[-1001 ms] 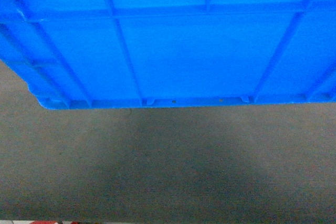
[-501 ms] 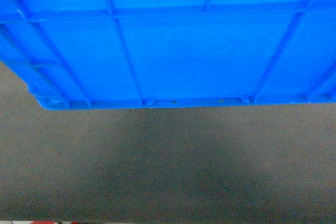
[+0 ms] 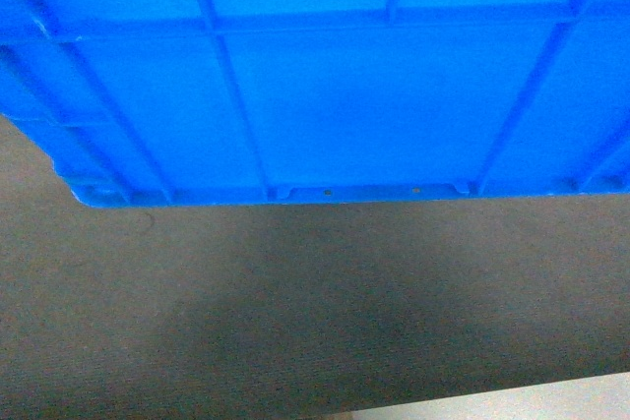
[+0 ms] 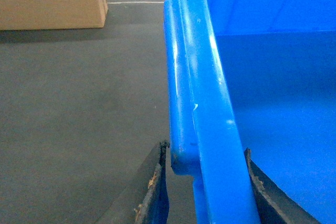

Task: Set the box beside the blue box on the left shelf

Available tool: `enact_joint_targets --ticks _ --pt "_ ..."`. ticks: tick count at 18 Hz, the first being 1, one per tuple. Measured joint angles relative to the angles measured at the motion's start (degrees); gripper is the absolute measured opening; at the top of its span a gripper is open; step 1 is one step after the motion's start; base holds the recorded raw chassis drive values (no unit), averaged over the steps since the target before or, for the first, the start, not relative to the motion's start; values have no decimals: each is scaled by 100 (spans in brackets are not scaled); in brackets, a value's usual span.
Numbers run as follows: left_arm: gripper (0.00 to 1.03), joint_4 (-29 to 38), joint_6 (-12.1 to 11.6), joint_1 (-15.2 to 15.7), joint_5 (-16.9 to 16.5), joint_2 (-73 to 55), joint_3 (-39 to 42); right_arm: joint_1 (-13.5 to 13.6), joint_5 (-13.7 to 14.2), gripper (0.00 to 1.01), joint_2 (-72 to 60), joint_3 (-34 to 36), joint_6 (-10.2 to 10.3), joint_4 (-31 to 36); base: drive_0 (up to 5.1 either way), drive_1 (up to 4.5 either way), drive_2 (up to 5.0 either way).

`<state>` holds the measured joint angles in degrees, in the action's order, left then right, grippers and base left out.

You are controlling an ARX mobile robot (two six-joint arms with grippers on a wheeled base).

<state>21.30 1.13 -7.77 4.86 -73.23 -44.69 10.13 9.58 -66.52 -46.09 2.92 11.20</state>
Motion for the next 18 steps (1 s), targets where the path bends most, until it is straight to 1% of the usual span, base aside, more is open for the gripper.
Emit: enact_joint_targets --ticks 18 --pt "32 13 -2 4 0 0 0 2 -17 10 0 -2 0 17 -168 -168 -168"
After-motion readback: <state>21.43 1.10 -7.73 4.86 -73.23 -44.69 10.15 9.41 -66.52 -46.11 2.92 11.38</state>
